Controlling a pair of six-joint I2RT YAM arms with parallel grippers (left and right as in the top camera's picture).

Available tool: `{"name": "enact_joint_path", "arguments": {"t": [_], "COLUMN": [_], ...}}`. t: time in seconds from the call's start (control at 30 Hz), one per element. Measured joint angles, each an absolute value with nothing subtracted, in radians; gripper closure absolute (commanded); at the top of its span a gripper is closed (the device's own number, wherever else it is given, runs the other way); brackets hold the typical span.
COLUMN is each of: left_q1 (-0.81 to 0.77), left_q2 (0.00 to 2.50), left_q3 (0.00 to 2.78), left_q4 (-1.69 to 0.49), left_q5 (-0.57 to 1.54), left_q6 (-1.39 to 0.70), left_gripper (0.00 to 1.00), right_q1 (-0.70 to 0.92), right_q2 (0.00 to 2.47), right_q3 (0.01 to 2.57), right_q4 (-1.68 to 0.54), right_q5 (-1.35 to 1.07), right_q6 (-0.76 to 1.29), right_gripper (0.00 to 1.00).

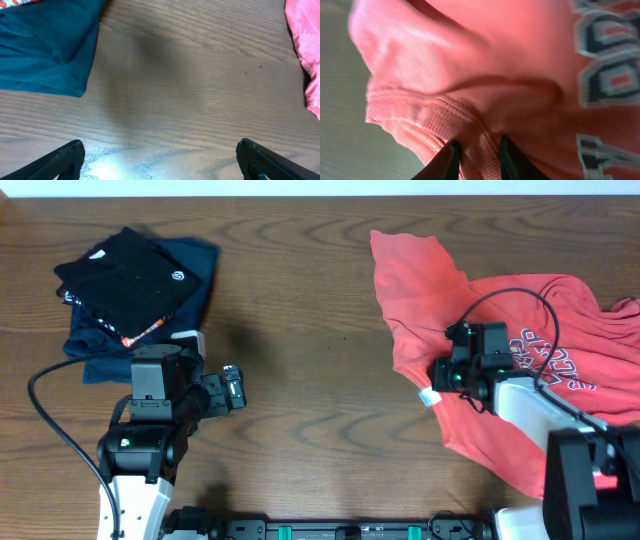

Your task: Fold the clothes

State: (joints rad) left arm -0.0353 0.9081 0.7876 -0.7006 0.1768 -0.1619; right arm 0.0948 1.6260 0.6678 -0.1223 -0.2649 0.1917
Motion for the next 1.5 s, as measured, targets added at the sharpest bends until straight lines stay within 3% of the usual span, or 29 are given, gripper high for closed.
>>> {"name": "enact_joint_path", "arguments": {"t": [0.3,0.63,0.7,1.07,1.17,1.23,1.27,1.3,1.5], "left_q1": [-0.035,-0.035,-0.035,-0.050,-0.109,-0.173,-0.206,-0.240,-0.468], "left_q2": [0.908,0.908,0.908,0.918,0.945,0.977,0.994,1.015,1.194], "left_q3": [0.788,0.788,0.788,0.788,0.788,0.788,0.788,0.788,0.789], "left_q4": [-0.701,-0.700,-0.700,-0.698,-0.675,-0.638,-0.620,-0.598,-0.451], "left_q5": [0.177,0.177,0.177,0.176,0.177,0.178,0.178,0.178,0.178], "left_q6": [-0.162,-0.162,-0.162,-0.168,-0.181,-0.194,-0.206,-0.215,-0.326], "left_gripper": [0.02,0.02,0.02,0.03,0.03,0.04,0.04,0.03,0.03], "right_q1": [0.147,0.278,0.282,0.226,0.165,0.110,0.080,0.056,-0.109], "right_q2": [1.822,1.998,1.998,1.950,1.869,1.805,1.774,1.748,1.619], "right_q3": [0.820,1.137,1.203,1.542,1.560,1.564,1.568,1.571,1.577], "right_q4": [0.072,0.040,-0.017,-0.729,-0.848,-0.913,-0.942,-0.962,-1.060], "right_q5": [-0.344,-0.364,-0.370,-0.252,-0.196,-0.174,-0.166,-0.157,-0.136], "right_q6": [0.251,0.282,0.282,0.180,0.167,0.163,0.159,0.162,0.152], "right_gripper": [0.70,0.60,0.60,0.28,0.24,0.16,0.05,0.01,0.01]}}
